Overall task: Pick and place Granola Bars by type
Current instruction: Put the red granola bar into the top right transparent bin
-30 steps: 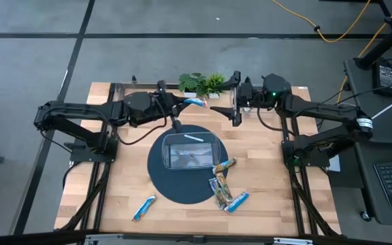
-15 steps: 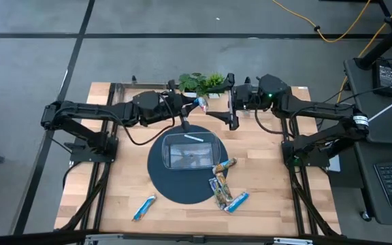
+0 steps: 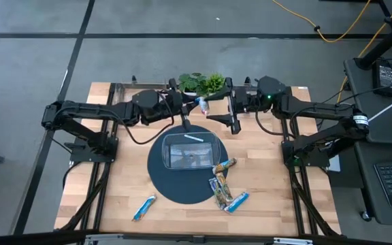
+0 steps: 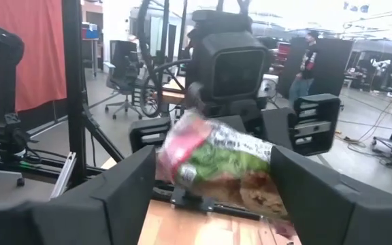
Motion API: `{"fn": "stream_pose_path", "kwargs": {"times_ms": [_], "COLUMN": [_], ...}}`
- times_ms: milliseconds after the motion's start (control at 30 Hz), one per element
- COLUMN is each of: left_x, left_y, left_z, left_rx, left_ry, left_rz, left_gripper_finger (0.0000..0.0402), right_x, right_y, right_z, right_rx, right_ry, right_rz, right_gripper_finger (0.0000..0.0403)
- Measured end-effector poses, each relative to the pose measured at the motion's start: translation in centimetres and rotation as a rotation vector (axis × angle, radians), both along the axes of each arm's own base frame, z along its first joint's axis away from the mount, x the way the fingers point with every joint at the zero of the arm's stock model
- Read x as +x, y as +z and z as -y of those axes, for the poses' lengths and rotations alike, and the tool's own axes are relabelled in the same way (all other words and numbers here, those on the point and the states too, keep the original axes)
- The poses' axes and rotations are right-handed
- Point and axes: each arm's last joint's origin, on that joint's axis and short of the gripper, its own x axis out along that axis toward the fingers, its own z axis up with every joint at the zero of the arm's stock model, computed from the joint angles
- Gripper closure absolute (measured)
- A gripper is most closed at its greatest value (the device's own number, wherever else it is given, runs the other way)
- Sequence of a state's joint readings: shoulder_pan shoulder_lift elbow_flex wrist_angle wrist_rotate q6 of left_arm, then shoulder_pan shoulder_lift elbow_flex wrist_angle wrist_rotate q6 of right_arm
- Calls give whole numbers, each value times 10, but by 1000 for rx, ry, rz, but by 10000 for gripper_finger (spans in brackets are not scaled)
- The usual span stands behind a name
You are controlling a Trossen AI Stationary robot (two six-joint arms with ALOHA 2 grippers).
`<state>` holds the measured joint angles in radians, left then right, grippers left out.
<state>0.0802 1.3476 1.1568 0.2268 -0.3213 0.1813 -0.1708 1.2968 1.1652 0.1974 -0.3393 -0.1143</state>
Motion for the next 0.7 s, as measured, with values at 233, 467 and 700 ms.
{"fn": "stream_pose_path", "kwargs": {"times_ms": [233,467,700], "left_x": [0,-1,-1], "left_y": [1,6,13], "left_z": [-2,-4,-3], "left_rx": [-2,-22,-7], "left_ry": [8,19,23], "left_rz": [7,72,84], "left_gripper_finger": [384,384,384], "right_x": [0,1,2], "right_y": [0,1,1], "right_z": [-1,-5,-12], "right_rx": [-1,-55,-201], "right_ry": [-1,-90,-282], "right_rz": [2,13,12], "right_gripper_finger": [114,114,114]}}
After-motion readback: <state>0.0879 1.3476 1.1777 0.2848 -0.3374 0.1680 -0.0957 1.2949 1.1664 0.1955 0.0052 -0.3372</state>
